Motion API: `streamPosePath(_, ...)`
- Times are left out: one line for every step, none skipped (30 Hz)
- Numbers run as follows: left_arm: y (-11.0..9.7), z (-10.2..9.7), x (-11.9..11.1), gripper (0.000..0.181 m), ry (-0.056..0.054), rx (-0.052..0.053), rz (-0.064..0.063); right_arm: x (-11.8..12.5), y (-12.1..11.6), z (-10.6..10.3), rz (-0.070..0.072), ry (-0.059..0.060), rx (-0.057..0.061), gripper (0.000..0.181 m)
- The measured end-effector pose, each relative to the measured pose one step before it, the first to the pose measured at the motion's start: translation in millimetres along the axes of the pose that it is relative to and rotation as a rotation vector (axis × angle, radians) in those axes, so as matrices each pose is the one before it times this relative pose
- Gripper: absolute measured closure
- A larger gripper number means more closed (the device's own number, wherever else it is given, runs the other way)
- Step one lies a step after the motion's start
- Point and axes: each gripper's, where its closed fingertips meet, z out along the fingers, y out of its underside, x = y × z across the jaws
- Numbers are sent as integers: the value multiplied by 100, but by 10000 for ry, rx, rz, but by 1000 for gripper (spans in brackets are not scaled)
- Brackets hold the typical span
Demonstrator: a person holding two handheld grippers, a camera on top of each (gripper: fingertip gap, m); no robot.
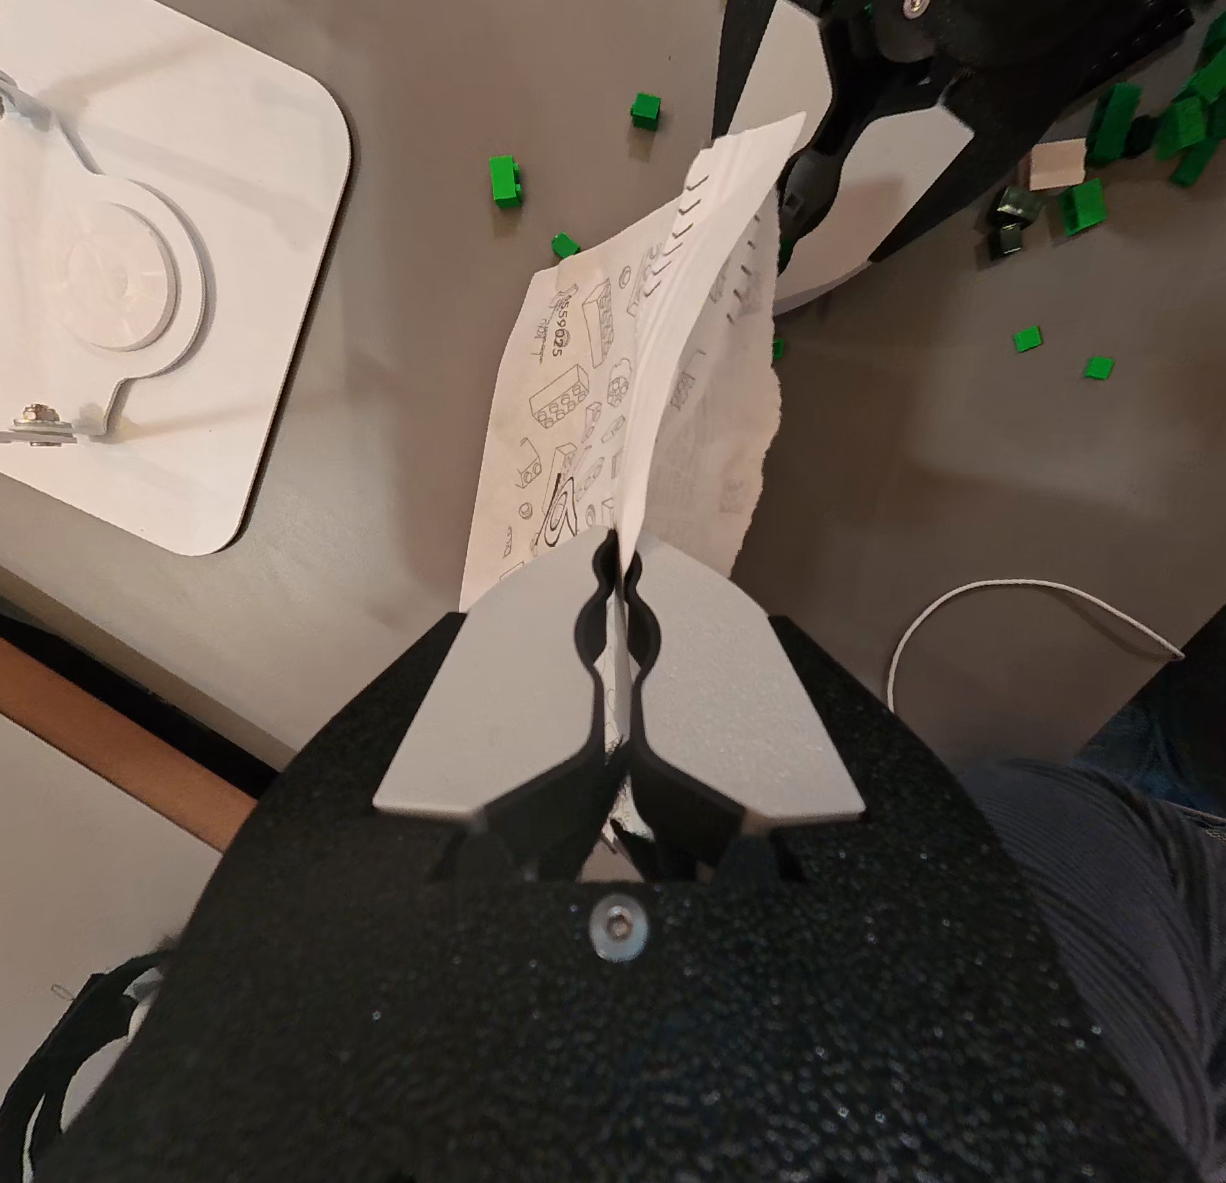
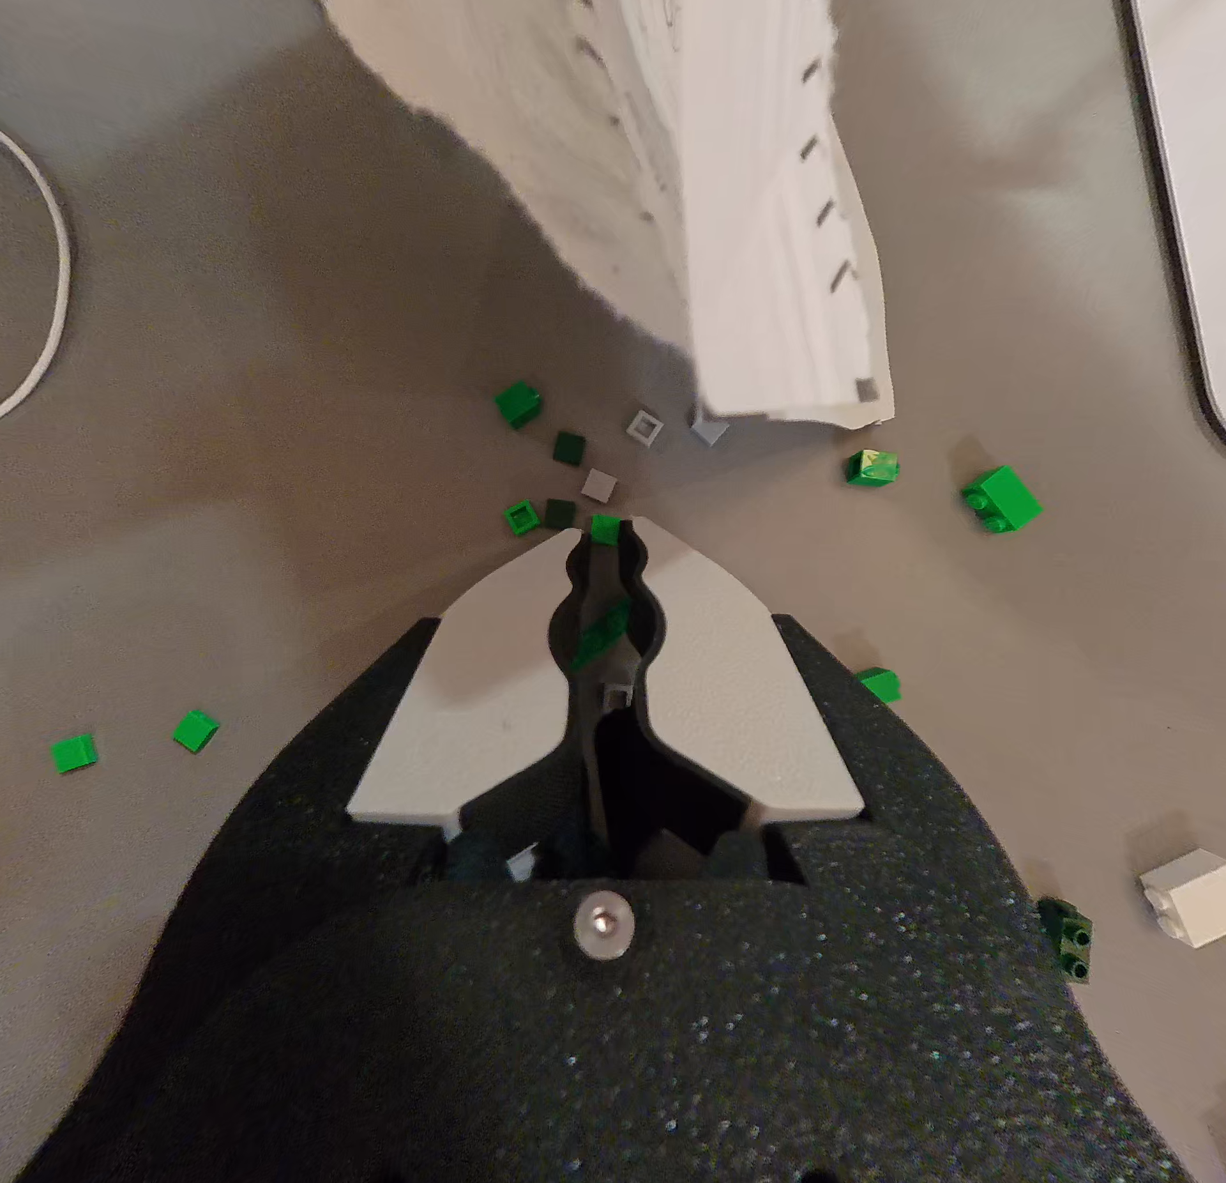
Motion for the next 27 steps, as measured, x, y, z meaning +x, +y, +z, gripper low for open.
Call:
streamPosePath(-10, 4, -11, 181, -7, -2, -1, 12, -27, -58, -15, 18, 10, 173)
streamPosePath(-1, -1, 13, 181, 0, 0, 2, 5, -96, -125, -17, 19, 33, 173)
streamPosePath(-13, -5, -10, 181, -7, 2, 9, -20, -142, -231, -19, 23, 39, 173)
streamPosePath(0, 0, -8, 181, -8, 0, -3, -50, -198, -340, -42, 39, 32, 173)
streamPosePath(-6, -7, -18, 181, -5, 3, -5, -80, -308, -486, -83, 62, 64, 173)
streamPosePath(7, 9, 1, 181, 3, 3, -3, -106, -423, -619, -105, 87, 102, 173)
streamPosePath(-3, 3, -10, 181, 0, 4, -5, -162, -552, -709, -120, 80, 142, 173)
streamPosePath(1, 2, -19, 181, 1, 2, -12, -262, -719, -799, -137, 53, 216, 173)
streamPosePath(-4, 2, 0, 181, 4, -1, -5, -410, -918, -823, -140, -23, 337, 173)
streamPosePath(-8, 14, -1, 181, 3, -1, 5, -652, -1124, -811, -99, -170, 467, 173)
streamPosePath(-7, 13, 0, 181, 6, -6, -1, -790, -1269, -719, -40, -265, 533, 173)
streamPosePath(-6, 21, 18, 181, 7, -11, 4, -660, -1273, -573, -11, -184, 510, 173)
streamPosePath(-20, 15, 22, 181, 1, -10, 17, -421, -1181, -406, -20, -12, 438, 173)
streamPosePath(-41, 22, 46, 181, 7, -11, 19, -259, -1019, -220, -40, 90, 350, 173)
streamPosePath(-69, 21, 49, 181, 3, -9, 31, -142, -889, -44, -36, 169, 304, 173)
streamPosePath(-84, 23, 77, 181, 2, -12, 48, -54, -749, 139, -9, 218, 268, 173)
streamPosePath(-103, 40, 93, 181, 8, -13, 62, -64, -464, 288, -74, 193, 120, 173)
streamPosePath(-118, 31, 117, 181, 9, -14, 75, 215, -190, 376, -161, 366, -10, 173)
streamPosePath(-114, 40, 110, 181, 8, -19, 73, 613, -33, 416, -227, 619, -47, 174)
streamPosePath(-135, 28, 100, 181, 1, -9, 71, 687, 95, 412, -228, 650, -42, 174)
streamPosePath(-112, 29, 99, 181, 4, -14, 60, 324, 202, 429, -158, 369, -71, 174)
streamPosePath(-73, 24, 88, 181, -2, -20, 51, -30, 171, 376, -55, 95, -64, 174)
streamPosePath(-67, 4, 63, 181, 0, -11, 41, -98, 122, 316, -14, 24, -47, 174)
streamPosePath(-60, 4, 51, 181, -6, -4, 32, 191, 92, 237, -28, 212, -32, 174)
streamPosePath(-35, -14, 41, 181, -5, 1, 25, 315, 141, 166, -99, 280, -50, 174)
streamPosePath(-30, -13, 27, 181, -6, 5, 15, 231, 170, 133, -110, 211, -77, 173)
streamPosePath(-7, -21, 11, 181, -5, 2, 4, 148, 163, 109, -68, 128, -68, 173)
